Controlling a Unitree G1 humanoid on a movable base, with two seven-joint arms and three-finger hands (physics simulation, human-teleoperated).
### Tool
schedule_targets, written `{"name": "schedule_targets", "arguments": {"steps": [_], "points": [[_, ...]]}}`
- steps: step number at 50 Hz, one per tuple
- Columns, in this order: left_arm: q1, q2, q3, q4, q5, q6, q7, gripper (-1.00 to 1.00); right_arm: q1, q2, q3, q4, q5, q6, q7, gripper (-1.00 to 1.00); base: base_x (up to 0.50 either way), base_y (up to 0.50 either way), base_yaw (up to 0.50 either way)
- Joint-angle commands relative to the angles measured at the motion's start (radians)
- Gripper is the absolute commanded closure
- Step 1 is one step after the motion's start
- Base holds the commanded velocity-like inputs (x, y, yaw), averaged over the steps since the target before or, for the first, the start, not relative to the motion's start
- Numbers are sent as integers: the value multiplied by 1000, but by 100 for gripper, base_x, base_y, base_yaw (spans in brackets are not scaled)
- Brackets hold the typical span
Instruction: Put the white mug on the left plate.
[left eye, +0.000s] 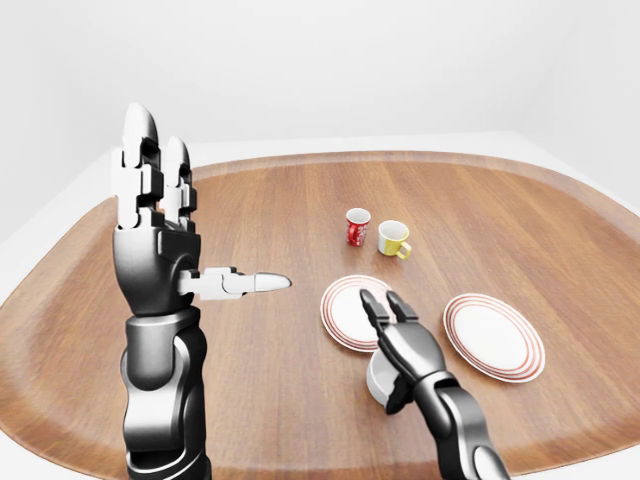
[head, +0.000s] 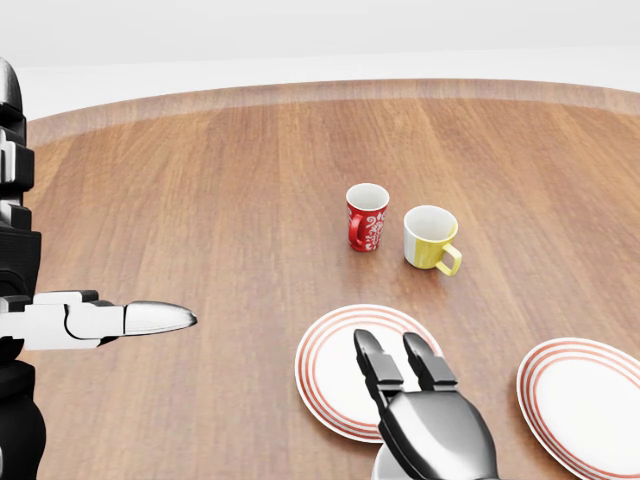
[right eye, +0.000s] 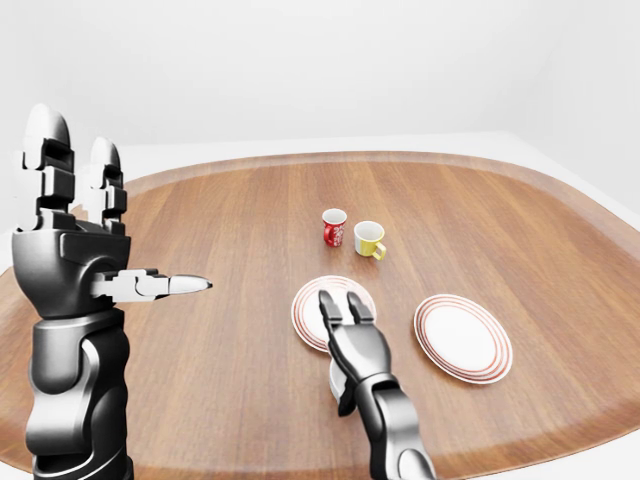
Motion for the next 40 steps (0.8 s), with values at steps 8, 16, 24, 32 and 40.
{"name": "schedule_targets", "arguments": {"steps": [8, 16, 24, 32, 40], "points": [[2, -2, -4, -4, 3, 0, 1, -100, 4, -10, 14, 39, -38, 0, 4, -100, 0, 0, 0], [1, -2, -2, -1, 2, 0, 0, -100, 1, -9, 15, 48, -45, 0, 5, -100, 0, 0, 0], [2, -1, -2, 1, 2, 0, -1, -100, -2, -10, 12, 71, -48, 0, -4, -100, 0, 0, 0], [2, -2, -4, 2, 3, 0, -1, -100, -13, -10, 6, 88, -51, 0, -8, -100, 0, 0, 0], [1, -2, -3, 3, 2, 0, -1, -100, -22, -7, 2, 107, -52, 0, -12, -100, 0, 0, 0]]}}
